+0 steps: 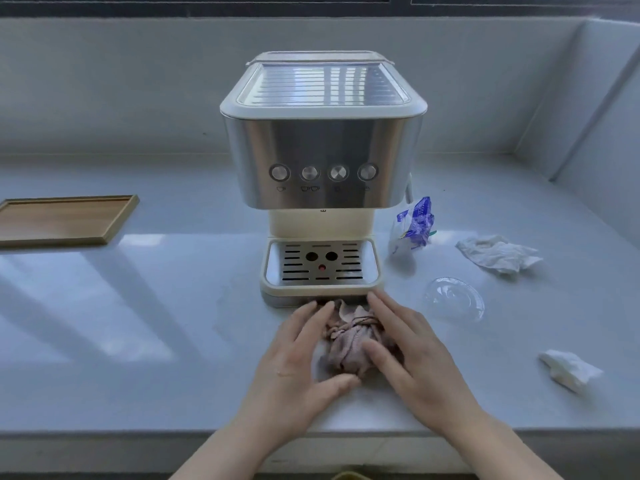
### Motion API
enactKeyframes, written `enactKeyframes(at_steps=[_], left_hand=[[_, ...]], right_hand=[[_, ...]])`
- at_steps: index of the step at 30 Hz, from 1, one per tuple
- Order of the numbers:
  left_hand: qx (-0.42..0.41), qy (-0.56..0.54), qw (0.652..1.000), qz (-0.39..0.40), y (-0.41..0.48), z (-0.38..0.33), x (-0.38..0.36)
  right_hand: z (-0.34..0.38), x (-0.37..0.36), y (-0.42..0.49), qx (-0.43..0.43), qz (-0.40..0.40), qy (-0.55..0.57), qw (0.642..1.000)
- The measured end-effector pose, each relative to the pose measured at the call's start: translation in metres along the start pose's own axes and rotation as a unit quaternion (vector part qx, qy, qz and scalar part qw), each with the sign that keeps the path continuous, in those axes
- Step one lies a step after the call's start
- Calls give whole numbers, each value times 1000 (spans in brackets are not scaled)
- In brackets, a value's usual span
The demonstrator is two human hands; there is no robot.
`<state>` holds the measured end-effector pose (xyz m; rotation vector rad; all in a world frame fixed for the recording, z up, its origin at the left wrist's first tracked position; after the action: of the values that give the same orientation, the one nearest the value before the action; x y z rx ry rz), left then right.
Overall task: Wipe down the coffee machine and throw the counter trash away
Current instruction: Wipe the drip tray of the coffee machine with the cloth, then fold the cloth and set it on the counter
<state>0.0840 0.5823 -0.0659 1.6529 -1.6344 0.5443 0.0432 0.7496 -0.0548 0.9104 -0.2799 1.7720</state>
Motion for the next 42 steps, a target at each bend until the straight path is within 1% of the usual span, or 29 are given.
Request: enactKeyframes(at_steps=[1, 3, 5, 7, 9, 12, 14, 17, 21, 23, 26, 29, 35, 42], left_hand=[[-4, 3, 1000, 20, 0, 0, -4], [-39, 32, 997, 58, 4, -8, -13], [-69, 48, 995, 57, 9, -17, -12], [-74, 45, 995, 46, 10, -18, -6], [-78, 45, 994, 55, 6, -22, -2], [-86, 56, 991, 86, -2, -34, 3], [-78, 38, 992, 93, -6, -36, 9], [-26, -9, 995, 95, -15, -29, 22], [33, -57, 990, 124, -26, -19, 30], [56, -70, 989, 121, -32, -17, 34], [65, -69, 991, 92, -40, -20, 42], [66, -82, 991, 86, -43, -29, 54], [60, -71, 994, 54, -48, -46, 91], [95, -31, 995, 14, -71, -33, 141]], right_hand=[[1, -4, 2, -1, 34, -20, 999], [3, -8, 5, -7, 94, -41, 995], [4, -7, 5, -6, 142, -52, 989], [8, -4, 0, 2, 184, -46, 982], [14, 1, -5, 12, 202, -44, 978], [25, 2, -9, 12, 190, -73, 979], [31, -3, -11, 1, 181, -87, 980], [39, -12, -15, -24, 170, -76, 982], [47, -18, -20, -60, 153, -28, 986], [52, -17, -21, -68, 153, -21, 986], [64, -14, -21, -56, 165, -42, 984], [78, -7, -17, -38, 172, -60, 983], [118, 5, -6, 4, 162, -72, 984], [171, -15, 7, 59, 176, -72, 980]])
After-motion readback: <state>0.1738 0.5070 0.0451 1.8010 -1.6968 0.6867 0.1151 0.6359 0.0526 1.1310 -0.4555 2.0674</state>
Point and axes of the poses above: each hand's wrist, its own y-axis towards the middle knuckle, its own x-axis out of the back of the hand, z = x × y, the point moved 8 cm from there along y, towards the middle knuckle, and after that the axes turned 1 degree about z, right-handed, at the moved point
